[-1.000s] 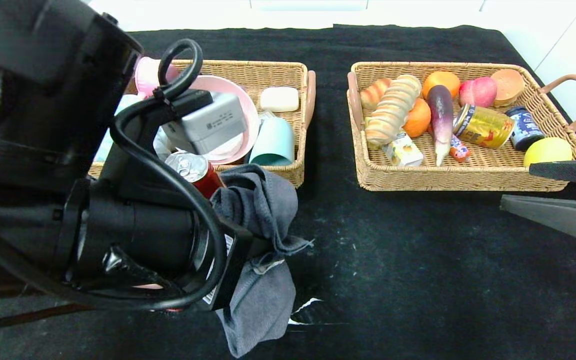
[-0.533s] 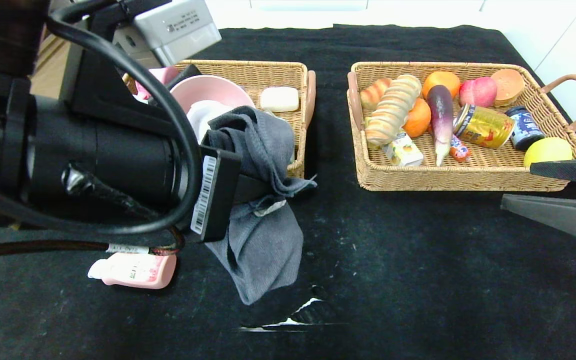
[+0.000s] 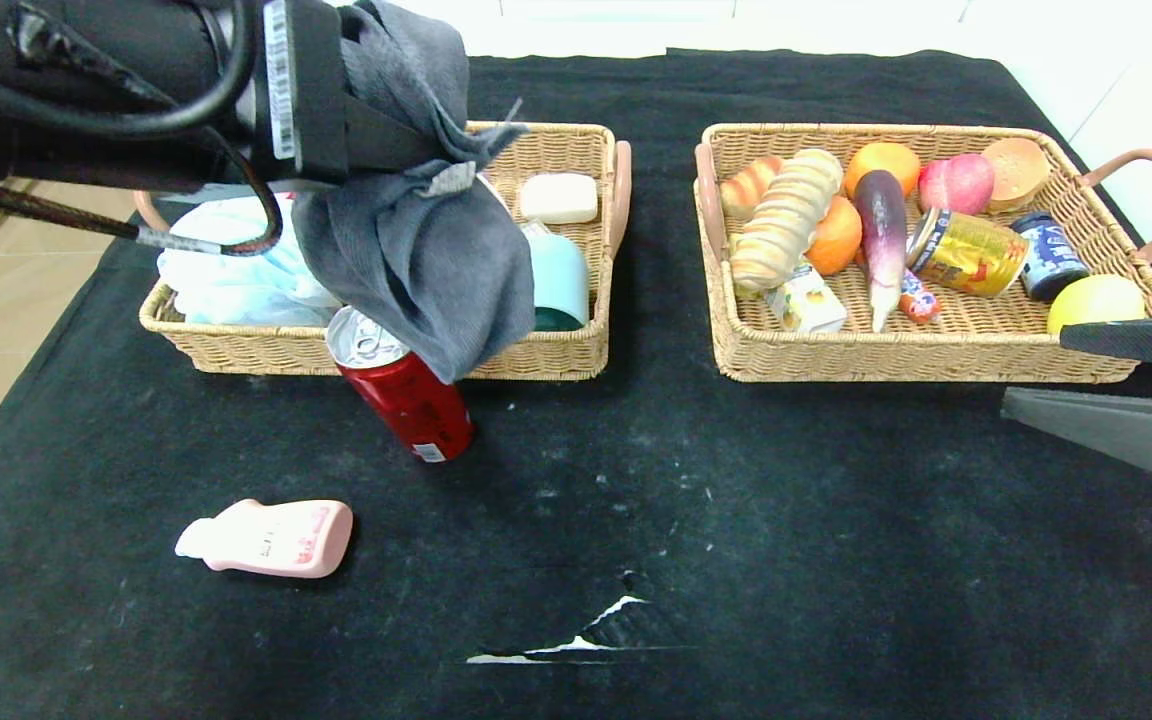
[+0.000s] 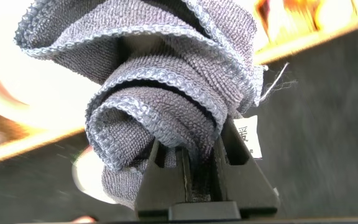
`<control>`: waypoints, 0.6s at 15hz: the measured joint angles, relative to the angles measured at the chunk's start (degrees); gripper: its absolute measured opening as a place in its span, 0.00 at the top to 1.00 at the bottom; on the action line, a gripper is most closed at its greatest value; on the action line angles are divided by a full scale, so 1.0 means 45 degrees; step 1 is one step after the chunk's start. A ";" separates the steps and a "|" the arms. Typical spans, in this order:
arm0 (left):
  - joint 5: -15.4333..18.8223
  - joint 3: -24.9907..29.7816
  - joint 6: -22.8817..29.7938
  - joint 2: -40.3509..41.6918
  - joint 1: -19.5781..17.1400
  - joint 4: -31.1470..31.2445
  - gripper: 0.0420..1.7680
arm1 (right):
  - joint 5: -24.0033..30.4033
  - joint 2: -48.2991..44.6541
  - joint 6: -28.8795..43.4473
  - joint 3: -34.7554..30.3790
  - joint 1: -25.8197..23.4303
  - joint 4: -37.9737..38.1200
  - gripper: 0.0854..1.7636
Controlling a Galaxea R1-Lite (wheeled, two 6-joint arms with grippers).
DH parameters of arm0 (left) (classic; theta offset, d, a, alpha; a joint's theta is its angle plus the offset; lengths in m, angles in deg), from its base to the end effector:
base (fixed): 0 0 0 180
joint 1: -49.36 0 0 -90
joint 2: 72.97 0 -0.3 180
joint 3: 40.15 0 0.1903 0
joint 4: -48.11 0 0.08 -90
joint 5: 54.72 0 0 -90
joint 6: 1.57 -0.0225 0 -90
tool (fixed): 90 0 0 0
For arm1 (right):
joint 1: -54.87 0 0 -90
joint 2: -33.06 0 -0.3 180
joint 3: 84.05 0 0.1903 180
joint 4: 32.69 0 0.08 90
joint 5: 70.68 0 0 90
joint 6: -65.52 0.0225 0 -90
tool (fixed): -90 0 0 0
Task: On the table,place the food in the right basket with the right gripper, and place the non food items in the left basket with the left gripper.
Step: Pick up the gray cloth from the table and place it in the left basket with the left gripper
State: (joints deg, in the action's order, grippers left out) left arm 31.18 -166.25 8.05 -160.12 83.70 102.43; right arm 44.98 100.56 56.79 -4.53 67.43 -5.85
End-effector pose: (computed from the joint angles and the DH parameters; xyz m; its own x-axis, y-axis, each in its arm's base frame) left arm 0.1924 -0.1295 0.3921 0.8345 -0.4835 -0.2644 0.4620 0.8753 -0.1425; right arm 0.1621 0.0461 0.2911 0.7564 0.6122 -0.2306 -0.6355 0.7712 -0.0373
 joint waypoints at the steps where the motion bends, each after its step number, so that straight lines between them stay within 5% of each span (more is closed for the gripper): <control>1: 0.0287 -0.0244 -0.0005 -0.0038 -0.0545 -0.0068 0.87 | 0.0000 0.0000 -0.0005 0.0000 0.0000 0.0000 0.04; 9: 0.3535 -0.0647 -0.0100 -0.0563 -0.5426 -0.1883 0.87 | 0.0000 0.0000 -0.0014 -0.0008 -0.0011 0.0005 0.04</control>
State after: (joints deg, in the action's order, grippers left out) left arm 47.09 -169.16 7.60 -162.66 59.28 93.95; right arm 44.98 100.56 56.73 -4.57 67.38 -5.82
